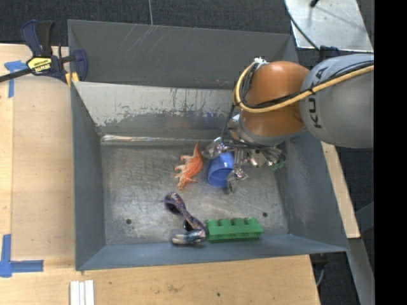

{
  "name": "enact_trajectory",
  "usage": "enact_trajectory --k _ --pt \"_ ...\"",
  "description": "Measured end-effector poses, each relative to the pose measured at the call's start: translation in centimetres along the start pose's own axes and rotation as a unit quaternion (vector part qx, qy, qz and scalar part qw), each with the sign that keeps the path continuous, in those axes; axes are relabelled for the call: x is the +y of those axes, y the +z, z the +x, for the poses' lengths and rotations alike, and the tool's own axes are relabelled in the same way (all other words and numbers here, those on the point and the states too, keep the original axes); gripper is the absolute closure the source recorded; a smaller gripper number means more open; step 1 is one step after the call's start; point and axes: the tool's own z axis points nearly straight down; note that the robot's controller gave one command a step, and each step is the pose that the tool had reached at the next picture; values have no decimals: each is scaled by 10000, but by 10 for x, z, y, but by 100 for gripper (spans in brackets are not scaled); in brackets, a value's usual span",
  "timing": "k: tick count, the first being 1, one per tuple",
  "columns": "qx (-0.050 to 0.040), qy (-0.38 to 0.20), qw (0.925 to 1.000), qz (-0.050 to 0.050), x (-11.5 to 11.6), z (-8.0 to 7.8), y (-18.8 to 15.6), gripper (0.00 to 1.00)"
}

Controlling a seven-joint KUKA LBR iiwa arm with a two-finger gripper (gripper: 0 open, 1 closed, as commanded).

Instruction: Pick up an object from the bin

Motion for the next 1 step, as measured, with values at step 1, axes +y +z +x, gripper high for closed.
enact_trajectory --k 1 --pt "5 1 10000 -5 0 1 -3 100"
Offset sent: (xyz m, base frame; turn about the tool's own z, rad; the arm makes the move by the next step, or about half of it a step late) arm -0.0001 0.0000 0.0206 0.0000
